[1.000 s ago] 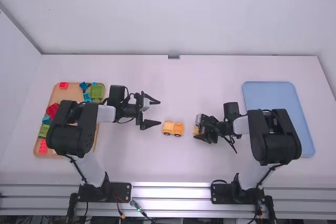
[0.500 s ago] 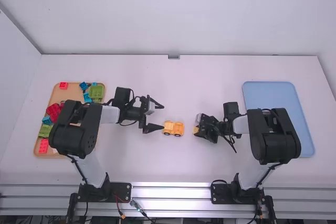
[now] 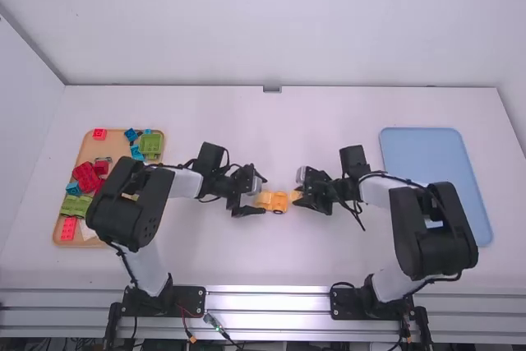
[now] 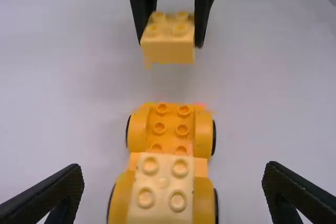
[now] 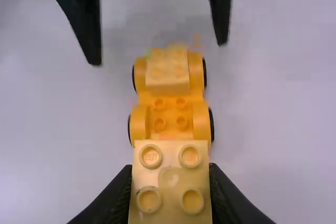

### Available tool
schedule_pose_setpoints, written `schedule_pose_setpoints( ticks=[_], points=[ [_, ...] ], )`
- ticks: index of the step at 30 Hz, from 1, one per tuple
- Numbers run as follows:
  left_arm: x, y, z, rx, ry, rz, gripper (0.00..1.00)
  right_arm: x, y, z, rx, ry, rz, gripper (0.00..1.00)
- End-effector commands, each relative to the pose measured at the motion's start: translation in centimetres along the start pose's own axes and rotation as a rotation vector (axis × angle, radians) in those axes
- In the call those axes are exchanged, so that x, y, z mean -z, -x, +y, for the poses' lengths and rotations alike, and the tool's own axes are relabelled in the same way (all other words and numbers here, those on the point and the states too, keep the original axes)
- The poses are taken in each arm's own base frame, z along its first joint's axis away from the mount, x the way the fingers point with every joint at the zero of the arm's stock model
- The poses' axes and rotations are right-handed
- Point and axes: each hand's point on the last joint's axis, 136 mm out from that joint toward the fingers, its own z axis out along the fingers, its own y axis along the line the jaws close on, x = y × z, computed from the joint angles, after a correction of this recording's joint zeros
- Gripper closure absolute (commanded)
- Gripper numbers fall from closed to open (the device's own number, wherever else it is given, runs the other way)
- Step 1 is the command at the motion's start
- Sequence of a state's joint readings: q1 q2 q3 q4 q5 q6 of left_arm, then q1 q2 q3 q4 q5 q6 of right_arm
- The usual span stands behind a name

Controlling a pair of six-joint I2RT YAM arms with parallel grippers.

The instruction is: Assemble lego blocks to make yellow taxi

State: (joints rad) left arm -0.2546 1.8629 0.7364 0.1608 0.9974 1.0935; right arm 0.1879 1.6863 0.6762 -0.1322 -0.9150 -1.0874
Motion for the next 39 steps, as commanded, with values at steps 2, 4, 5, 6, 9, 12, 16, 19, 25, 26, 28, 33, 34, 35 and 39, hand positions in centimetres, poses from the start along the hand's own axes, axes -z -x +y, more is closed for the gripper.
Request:
schedule_pose_setpoints(
  ticks=[2,4,5,6,9,12,16,19,25,26,28,33,34,35,39],
  points=[
    [-0.9,-1.0,-0.2,-0.002,-0.026,-0.005,0.08,-0.1,2.2,0.3,0.053,0.012,-0.029,0.82],
    [-1.3,-1.0,-0.4,0.01,-0.049,-0.036,0.07,-0.8,2.3,0.4,0.058,0.014,-0.017,0.82],
    [-1.5,-1.1,-0.4,0.018,-0.057,-0.042,0.07,-1.4,2.4,0.3,0.051,0.011,-0.009,0.82],
    [-1.5,-1.2,-0.3,0.018,-0.058,-0.042,0.07,-1.5,2.4,0.3,0.049,0.009,-0.007,0.81],
    [-1.8,-1.7,-0.2,0.018,-0.058,-0.043,0.06,-2.5,2.2,0.0,0.041,0.007,-0.007,0.82],
    [-2.0,-1.9,-0.2,0.007,-0.051,-0.047,0.07,-3.4,1.8,-0.4,0.031,0.008,-0.008,0.82],
    [-2.0,-1.9,-0.2,-0.012,-0.042,-0.054,0.08,-3.8,0.8,-0.5,-0.006,0.012,0.008,0.82],
    [-2.3,-1.7,-0.6,-0.027,-0.05,-0.055,0.11,-4.1,0.8,-0.4,-0.01,0.025,0.007,0.82],
    [-3.4,-2.1,-1.1,-0.031,-0.066,-0.013,0.14,-4.1,0.8,-0.5,-0.011,0.022,0.013,0.83],
    [-3.5,-2.3,-1.1,-0.017,-0.064,-0.001,0.14,-4.1,0.7,-0.4,-0.011,0.023,0.014,0.84],
    [-3.7,-2.6,-1.3,0.003,-0.068,0.006,0.16,-4.1,0.7,-0.4,-0.013,0.024,0.016,0.84],
    [-4.1,-3.2,-1.4,0.006,-0.074,-0.003,0.36,-4.1,0.5,-0.1,-0.02,0.034,0.023,0.84],
    [-4.1,-3.2,-1.4,0.015,-0.074,-0.004,0.39,-4.1,0.5,-0.1,-0.021,0.034,0.026,0.84],
    [-4.1,-3.1,-1.3,0.021,-0.071,-0.004,0.41,-4.2,0.5,0.0,-0.019,0.036,0.027,0.84],
    [-4.1,-2.9,-0.9,0.035,-0.066,-0.007,0.48,-4.6,0.4,0.0,0.0,0.029,0.048,0.85]
  ],
)
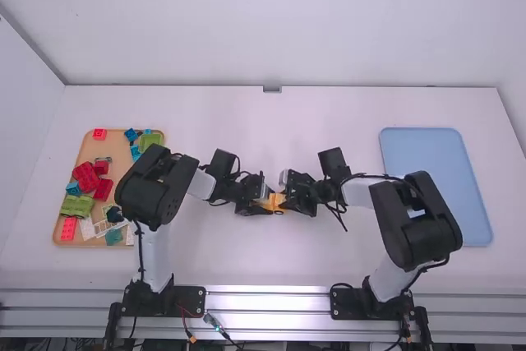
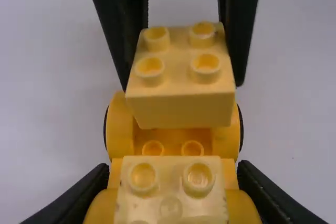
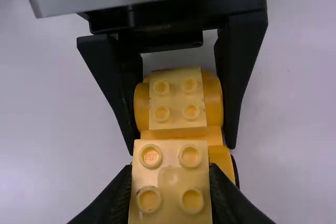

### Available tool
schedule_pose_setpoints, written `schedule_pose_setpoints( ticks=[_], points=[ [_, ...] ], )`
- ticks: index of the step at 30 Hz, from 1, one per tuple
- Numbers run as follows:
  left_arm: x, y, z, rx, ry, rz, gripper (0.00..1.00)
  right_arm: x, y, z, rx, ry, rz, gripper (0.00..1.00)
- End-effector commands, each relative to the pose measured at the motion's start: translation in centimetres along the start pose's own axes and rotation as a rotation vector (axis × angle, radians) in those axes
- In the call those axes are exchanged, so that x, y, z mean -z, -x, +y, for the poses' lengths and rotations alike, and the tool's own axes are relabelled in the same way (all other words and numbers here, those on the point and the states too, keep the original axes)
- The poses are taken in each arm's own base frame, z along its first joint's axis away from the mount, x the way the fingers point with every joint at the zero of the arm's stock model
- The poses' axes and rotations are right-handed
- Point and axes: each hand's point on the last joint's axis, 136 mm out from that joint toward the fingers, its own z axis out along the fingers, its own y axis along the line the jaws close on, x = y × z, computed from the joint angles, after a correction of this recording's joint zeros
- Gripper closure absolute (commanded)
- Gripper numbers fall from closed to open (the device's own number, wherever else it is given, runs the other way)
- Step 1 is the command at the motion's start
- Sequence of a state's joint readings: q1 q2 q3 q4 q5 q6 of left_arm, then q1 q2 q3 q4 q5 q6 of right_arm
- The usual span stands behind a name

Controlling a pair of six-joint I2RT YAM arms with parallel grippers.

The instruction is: Assemble lego blocks to make yellow taxi

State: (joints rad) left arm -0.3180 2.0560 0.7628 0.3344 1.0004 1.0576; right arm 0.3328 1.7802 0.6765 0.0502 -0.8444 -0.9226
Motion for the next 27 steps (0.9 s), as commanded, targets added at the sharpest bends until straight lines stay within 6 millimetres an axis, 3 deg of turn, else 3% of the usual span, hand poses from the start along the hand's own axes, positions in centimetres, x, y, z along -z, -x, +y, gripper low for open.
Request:
schedule_pose_setpoints(
  ticks=[1,8,27],
  points=[
    [-0.2,-0.3,-0.2,0.036,-0.012,0.001,0.49,-0.3,0.1,-0.7,0.009,-0.017,0.026,0.85],
    [-0.2,0.1,0.5,0.089,0.019,-0.015,0.47,-0.7,0.1,-1.4,0.027,-0.056,0.048,0.86],
    [-0.3,-0.4,-0.6,0.108,0.003,-0.009,0.51,-0.3,-0.4,-2.3,0.08,-0.09,0.07,0.86]
  ],
)
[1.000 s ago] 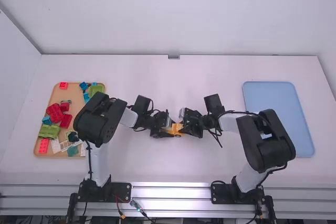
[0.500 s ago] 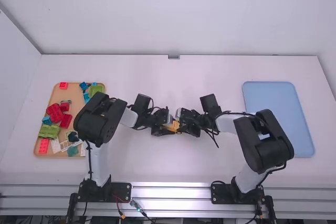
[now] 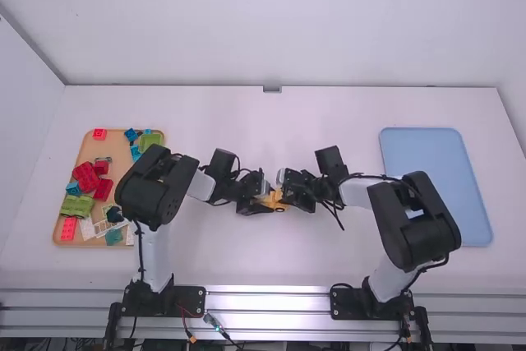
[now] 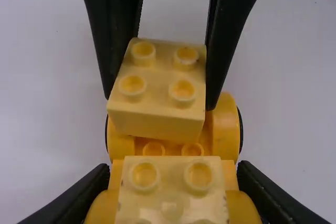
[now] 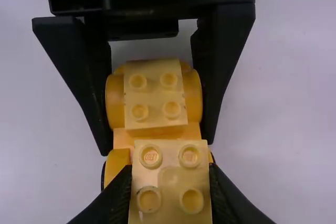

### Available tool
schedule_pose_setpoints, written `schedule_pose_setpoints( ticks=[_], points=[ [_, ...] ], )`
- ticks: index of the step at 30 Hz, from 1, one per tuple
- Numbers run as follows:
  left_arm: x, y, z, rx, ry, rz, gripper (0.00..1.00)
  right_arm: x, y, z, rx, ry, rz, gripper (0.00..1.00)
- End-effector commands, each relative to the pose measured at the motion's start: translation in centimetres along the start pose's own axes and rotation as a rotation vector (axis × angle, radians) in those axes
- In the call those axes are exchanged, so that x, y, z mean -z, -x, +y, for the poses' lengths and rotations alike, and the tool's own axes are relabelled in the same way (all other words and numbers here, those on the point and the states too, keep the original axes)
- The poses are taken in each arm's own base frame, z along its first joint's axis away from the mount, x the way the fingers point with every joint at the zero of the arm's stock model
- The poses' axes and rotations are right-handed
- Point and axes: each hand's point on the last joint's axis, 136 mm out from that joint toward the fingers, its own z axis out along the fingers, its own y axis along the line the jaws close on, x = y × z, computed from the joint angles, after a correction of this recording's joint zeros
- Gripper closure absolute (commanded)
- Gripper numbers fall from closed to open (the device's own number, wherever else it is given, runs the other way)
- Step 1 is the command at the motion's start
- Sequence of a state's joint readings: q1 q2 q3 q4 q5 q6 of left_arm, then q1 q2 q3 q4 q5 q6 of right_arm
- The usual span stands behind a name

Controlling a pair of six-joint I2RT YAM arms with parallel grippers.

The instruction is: Assemble lego blocks to make yellow taxi

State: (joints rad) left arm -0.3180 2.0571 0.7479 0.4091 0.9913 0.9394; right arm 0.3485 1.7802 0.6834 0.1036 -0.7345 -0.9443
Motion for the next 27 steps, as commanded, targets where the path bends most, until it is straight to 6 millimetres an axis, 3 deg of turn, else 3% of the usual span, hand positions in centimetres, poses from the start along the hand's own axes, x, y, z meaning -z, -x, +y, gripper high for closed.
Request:
schedule_pose_setpoints(
  ticks=[1,17,27],
  points=[
    [-0.3,-0.6,-1.2,0.04,-0.031,0.003,0.51,-0.1,0.0,-0.4,0.004,0.0,0.002,0.85],
    [-0.7,-0.5,-1.7,0.0,-0.048,0.005,0.53,-0.8,0.5,1.7,0.042,0.075,0.0,0.88],
    [-0.8,-1.1,-1.0,0.001,-0.009,0.047,0.58,-0.7,0.2,1.6,0.003,0.072,0.008,0.89]
  ],
)
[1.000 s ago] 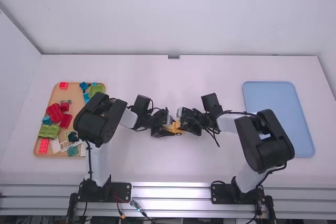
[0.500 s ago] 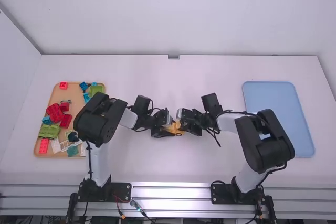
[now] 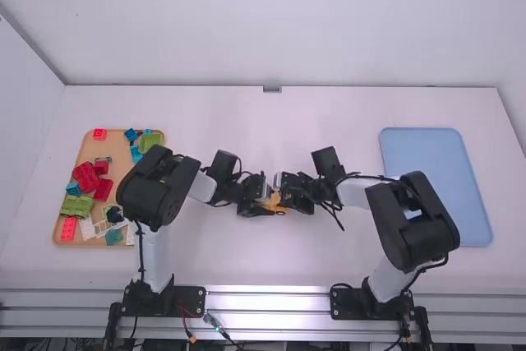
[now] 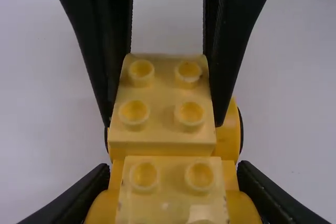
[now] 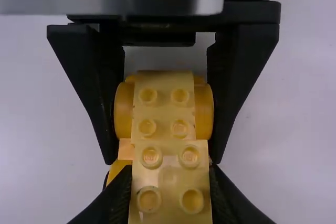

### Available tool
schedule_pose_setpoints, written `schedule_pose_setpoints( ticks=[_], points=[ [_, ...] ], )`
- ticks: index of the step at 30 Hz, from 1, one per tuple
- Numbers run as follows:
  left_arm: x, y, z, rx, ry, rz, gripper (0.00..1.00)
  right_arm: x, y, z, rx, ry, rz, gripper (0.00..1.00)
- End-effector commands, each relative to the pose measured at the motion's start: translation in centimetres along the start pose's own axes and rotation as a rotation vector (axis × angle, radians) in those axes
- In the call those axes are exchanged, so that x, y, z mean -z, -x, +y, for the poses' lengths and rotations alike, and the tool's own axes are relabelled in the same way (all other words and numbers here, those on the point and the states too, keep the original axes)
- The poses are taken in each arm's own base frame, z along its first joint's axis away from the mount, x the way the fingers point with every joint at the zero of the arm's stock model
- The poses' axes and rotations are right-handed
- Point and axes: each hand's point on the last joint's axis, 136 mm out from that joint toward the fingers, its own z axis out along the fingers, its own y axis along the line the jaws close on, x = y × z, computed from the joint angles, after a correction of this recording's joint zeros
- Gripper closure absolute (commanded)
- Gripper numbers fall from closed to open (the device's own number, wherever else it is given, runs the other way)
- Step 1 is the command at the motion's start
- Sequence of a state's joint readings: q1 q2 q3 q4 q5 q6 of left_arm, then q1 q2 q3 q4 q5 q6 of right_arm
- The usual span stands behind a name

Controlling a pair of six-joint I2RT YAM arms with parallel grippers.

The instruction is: Assemble lego blocks to make yellow taxi

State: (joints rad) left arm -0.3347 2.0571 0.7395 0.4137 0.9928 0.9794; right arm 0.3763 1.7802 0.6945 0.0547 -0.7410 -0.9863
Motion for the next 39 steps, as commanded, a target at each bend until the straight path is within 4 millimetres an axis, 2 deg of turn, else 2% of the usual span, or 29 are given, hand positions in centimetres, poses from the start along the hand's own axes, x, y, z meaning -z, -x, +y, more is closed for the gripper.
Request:
schedule_pose_setpoints(
  ticks=[1,11,16,22,30,39],
  points=[
    [-0.4,-1.2,-0.3,0.042,0.011,0.049,0.58,-0.2,0.0,0.5,-0.032,0.028,-0.005,0.89],
    [-0.4,-1.3,0.0,0.05,0.025,0.059,0.57,-0.2,-0.2,0.8,-0.044,0.038,0.003,0.89],
    [-0.4,-1.3,0.0,0.05,0.023,0.058,0.57,-0.2,-0.1,0.6,-0.038,0.033,-0.001,0.81],
    [-0.4,-1.5,-0.4,0.069,0.012,0.066,0.6,-0.2,-0.2,-0.2,-0.026,-0.004,0.01,0.84],
    [-0.4,-1.5,-0.5,0.073,0.009,0.067,0.6,-0.3,-0.2,-0.2,-0.024,-0.006,0.009,0.84],
    [-0.4,-1.5,-0.4,0.071,0.01,0.067,0.6,-0.2,0.4,0.0,-0.021,0.011,-0.02,0.67]
  ],
)
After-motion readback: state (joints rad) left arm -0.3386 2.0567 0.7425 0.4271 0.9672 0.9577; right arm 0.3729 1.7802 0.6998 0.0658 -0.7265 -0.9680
